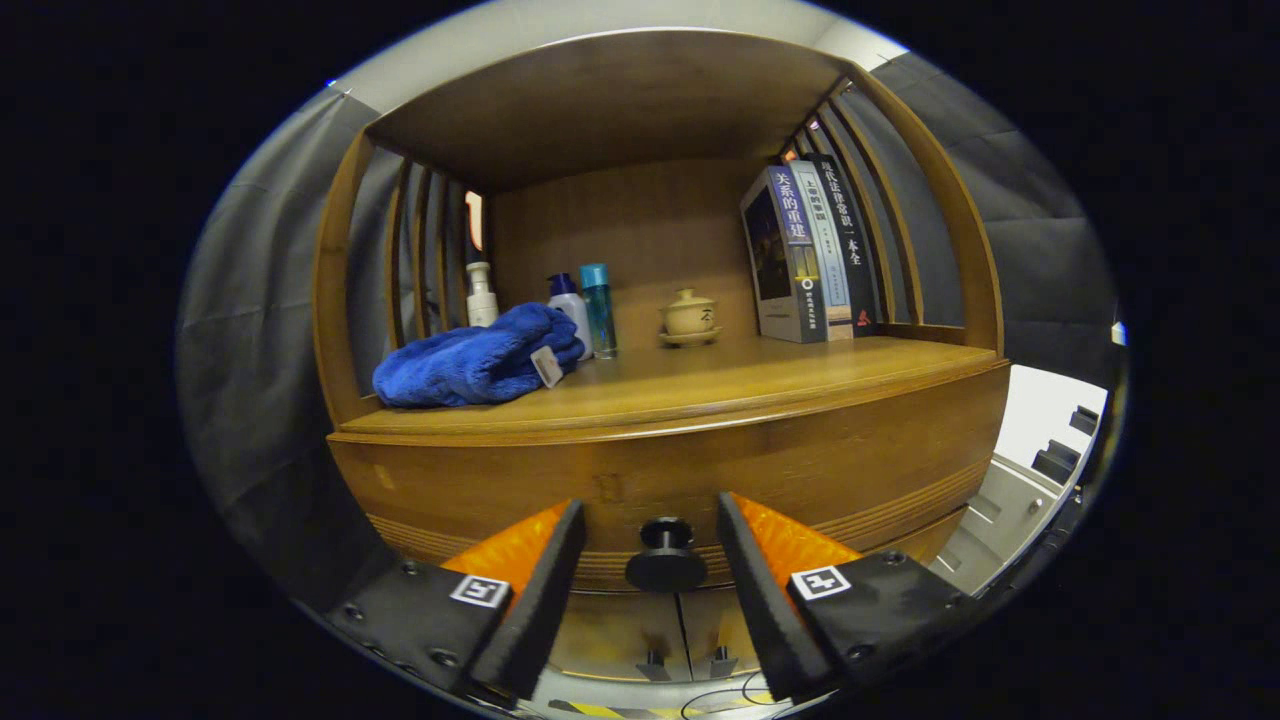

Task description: Pull open the drawer, take out the items inside it, and place them on the countertop above the cabinet.

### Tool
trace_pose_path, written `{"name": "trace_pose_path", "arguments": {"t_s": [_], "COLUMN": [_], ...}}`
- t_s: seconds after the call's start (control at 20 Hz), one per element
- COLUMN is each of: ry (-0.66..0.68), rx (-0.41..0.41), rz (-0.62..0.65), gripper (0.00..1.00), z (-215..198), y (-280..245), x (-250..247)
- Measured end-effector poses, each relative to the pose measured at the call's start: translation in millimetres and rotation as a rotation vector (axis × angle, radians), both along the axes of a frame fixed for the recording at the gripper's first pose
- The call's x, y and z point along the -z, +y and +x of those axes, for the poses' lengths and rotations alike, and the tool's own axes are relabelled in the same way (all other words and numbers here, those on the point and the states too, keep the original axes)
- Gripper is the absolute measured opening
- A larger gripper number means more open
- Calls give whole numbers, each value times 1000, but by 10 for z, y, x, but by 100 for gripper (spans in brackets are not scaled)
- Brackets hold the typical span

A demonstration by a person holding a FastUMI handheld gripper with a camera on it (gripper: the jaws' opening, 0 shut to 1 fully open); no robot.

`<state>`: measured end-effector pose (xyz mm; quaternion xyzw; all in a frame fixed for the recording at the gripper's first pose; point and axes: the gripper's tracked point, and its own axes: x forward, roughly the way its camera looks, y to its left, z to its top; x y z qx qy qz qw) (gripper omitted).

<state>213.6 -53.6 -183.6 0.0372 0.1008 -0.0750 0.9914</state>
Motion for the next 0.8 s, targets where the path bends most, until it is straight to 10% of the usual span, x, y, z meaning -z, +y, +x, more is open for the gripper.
{"name": "trace_pose_path", "arguments": {"t_s": [0.8], "ry": [88], "rx": [-75], "rz": [150], "gripper": [45], "z": [-29], "y": [-22], "x": [281]}}
